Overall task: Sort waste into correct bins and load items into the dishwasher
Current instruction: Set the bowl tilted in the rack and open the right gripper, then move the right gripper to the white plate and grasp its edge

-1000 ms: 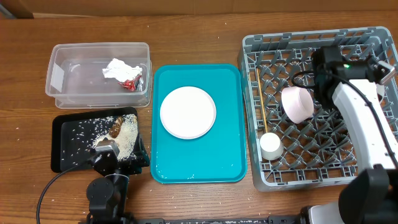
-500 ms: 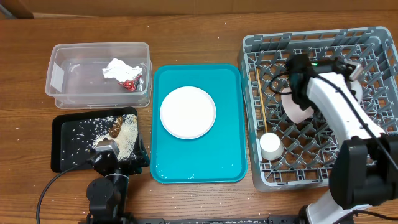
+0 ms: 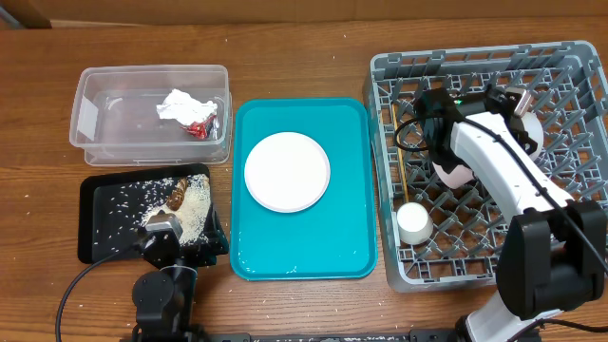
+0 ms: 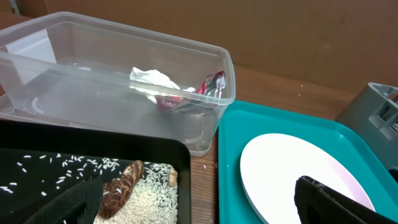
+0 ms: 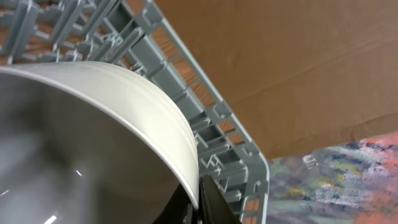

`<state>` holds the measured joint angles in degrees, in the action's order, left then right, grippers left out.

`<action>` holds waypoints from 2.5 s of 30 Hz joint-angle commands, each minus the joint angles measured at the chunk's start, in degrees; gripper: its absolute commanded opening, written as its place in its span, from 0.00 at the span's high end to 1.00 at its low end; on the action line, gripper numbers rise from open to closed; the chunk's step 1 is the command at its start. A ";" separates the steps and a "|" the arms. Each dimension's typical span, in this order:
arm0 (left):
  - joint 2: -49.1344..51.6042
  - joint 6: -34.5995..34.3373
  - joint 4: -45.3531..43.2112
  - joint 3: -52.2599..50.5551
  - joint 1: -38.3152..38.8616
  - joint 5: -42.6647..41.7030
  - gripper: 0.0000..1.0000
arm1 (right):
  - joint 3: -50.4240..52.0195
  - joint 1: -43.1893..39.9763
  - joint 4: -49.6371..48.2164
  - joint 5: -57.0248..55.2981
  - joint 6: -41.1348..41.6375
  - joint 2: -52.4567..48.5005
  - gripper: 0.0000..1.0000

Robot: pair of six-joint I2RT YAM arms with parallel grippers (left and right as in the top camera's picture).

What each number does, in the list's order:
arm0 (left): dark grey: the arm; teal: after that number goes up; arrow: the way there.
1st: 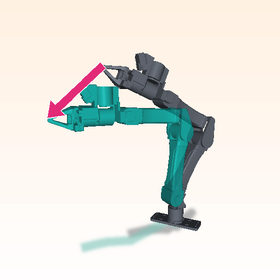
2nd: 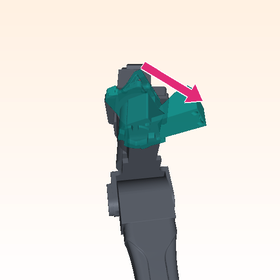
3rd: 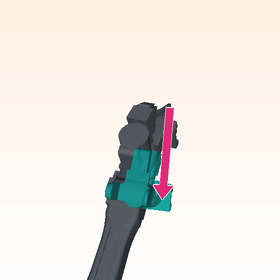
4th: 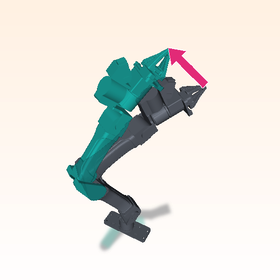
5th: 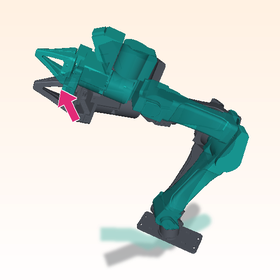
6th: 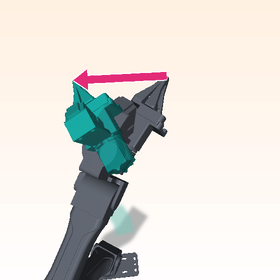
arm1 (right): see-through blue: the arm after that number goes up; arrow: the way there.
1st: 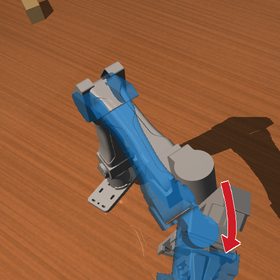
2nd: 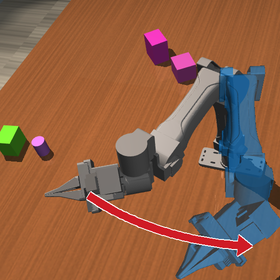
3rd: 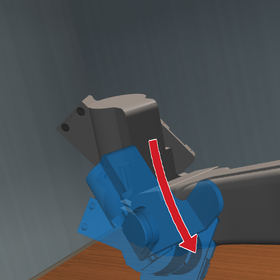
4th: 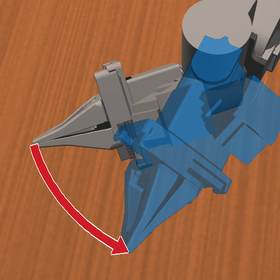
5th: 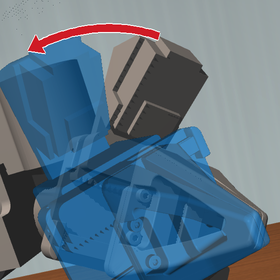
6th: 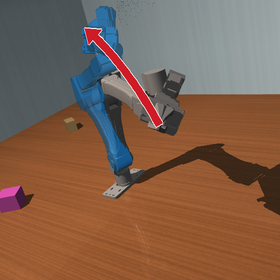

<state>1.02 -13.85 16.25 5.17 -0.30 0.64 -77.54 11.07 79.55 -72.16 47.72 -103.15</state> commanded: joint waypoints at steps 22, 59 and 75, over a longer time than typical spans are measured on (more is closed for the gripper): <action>-0.52 -0.96 -0.24 -0.28 0.31 -0.26 0.00 | 4.79 -3.61 -1.77 4.61 0.26 -0.50 0.96; -0.52 -0.96 -0.24 -0.28 0.31 -0.26 0.00 | -18.08 12.11 10.62 30.67 -1.95 0.31 0.42; -0.52 -0.96 -0.24 -0.28 0.31 -0.26 0.00 | -7.52 16.65 -30.42 84.87 -24.70 -3.39 0.41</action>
<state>1.02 -13.87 16.25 5.15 -0.30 0.64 -88.36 27.22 50.24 8.03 20.86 -103.94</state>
